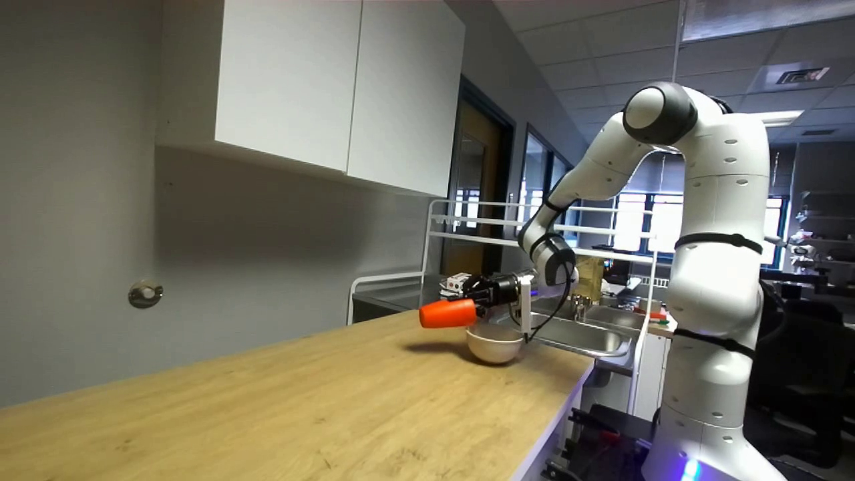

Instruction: Pour the contents of the cup into the bowl

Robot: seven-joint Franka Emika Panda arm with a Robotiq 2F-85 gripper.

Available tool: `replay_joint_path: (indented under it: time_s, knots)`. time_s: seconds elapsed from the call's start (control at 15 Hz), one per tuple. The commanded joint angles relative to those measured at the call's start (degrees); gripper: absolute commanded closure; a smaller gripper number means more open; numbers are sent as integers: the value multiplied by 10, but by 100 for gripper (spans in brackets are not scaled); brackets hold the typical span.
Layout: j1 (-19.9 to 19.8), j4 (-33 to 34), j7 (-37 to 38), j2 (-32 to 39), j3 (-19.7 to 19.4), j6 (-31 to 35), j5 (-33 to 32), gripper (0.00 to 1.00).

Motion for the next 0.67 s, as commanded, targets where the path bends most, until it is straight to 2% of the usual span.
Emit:
replay_joint_path:
  time_s: [0.0,0.6]
  knots:
    - [-20,16,-22,26,-12,-59,6,97]
    - [-50,-1,-72,41,-36,-167,11,97]
